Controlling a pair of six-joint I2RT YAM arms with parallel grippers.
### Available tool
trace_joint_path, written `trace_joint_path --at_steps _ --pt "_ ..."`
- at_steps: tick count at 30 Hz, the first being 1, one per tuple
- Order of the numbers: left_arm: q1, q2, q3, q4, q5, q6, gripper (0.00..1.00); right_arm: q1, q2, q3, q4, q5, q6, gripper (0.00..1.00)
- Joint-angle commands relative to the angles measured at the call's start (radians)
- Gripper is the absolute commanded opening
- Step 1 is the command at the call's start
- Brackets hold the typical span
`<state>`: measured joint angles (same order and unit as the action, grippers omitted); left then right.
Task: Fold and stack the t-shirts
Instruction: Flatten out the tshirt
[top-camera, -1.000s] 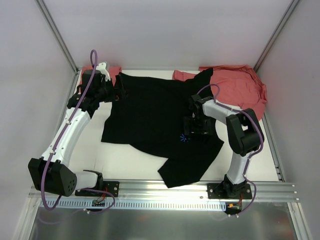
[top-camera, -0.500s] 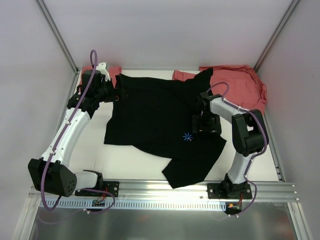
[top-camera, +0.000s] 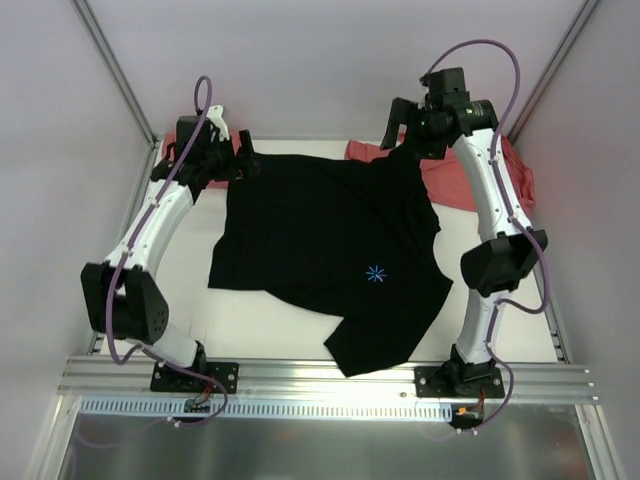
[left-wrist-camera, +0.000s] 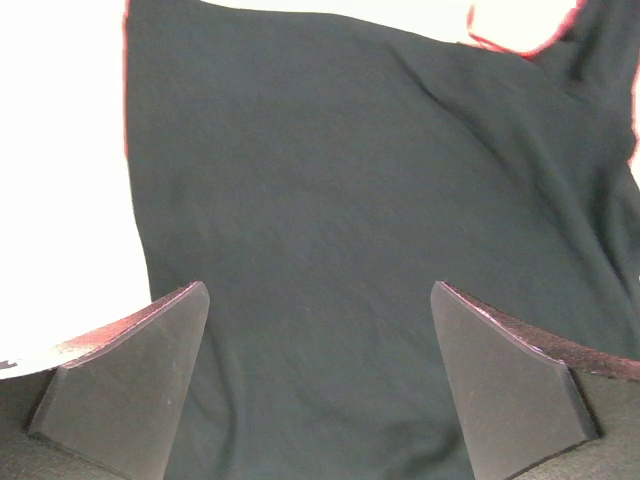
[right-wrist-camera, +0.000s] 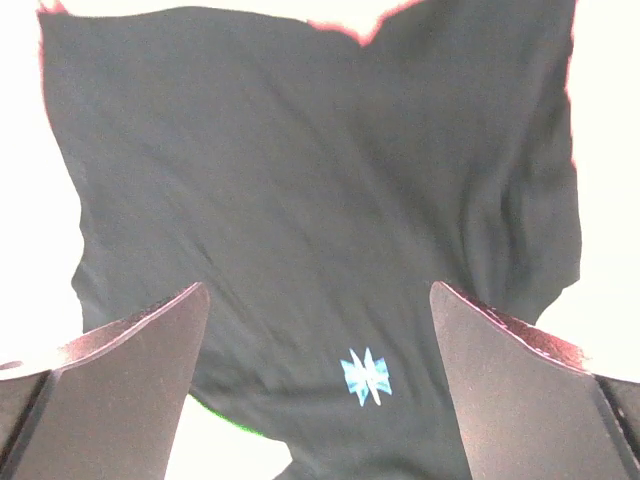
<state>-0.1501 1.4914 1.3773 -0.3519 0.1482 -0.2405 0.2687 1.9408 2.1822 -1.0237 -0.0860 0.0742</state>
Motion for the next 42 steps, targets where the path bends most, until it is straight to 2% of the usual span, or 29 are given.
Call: trace_joint_path --at_steps 1,3,4,7,9,11,16,20,24,29,32,34,39,42 --pt "0.038 0.154 0.135 0.077 0.005 0.099 0.95 -0.066 0.145 0.213 -0.088 -0.118 0.021 1.0" --pt "0.064 0.273 0.241 0.09 -0.012 0.132 0.93 -0.12 0.181 0.216 -0.038 -0.202 0.081 0.99" --pt "0.073 0.308 0.273 0.099 -0.009 0.132 0.92 -0.14 0.178 0.18 0.049 -0.231 0.108 0.99" --pt "0.095 0.447 0.417 0.082 -0.024 0.11 0.92 -0.219 0.15 -0.011 0.227 -0.29 0.186 0.99" --pt "0.095 0.531 0.533 0.027 -0.006 0.083 0.91 -0.244 0.184 -0.067 0.272 -0.316 0.193 0.99" --pt "0.095 0.553 0.58 0.019 0.025 0.047 0.9 -0.266 0.234 -0.061 0.301 -0.375 0.2 0.99" --pt "0.057 0.526 0.554 0.005 0.054 0.032 0.9 -0.322 0.397 0.048 0.421 -0.445 0.248 0.99" --pt "0.021 0.446 0.43 0.005 0.03 0.043 0.9 -0.352 0.523 0.172 0.528 -0.486 0.366 0.99" --pt "0.007 0.383 0.347 -0.012 0.022 0.041 0.9 -0.378 0.596 0.189 0.635 -0.511 0.481 0.99" --pt "0.003 0.317 0.276 -0.021 0.008 0.04 0.9 -0.413 0.528 0.11 0.623 -0.468 0.417 0.99" --pt "0.0 0.308 0.267 -0.024 0.01 0.04 0.89 -0.437 0.462 0.071 0.538 -0.466 0.353 1.0" --pt "-0.008 0.309 0.269 -0.027 0.007 0.038 0.9 -0.439 0.39 -0.034 0.478 -0.469 0.31 1.0" --pt "-0.025 0.323 0.284 -0.033 0.016 0.04 0.9 -0.444 0.252 -0.139 0.363 -0.39 0.218 0.99" --pt "-0.032 0.328 0.293 -0.033 0.024 0.046 0.9 -0.465 0.199 -0.226 0.35 -0.393 0.205 0.99"
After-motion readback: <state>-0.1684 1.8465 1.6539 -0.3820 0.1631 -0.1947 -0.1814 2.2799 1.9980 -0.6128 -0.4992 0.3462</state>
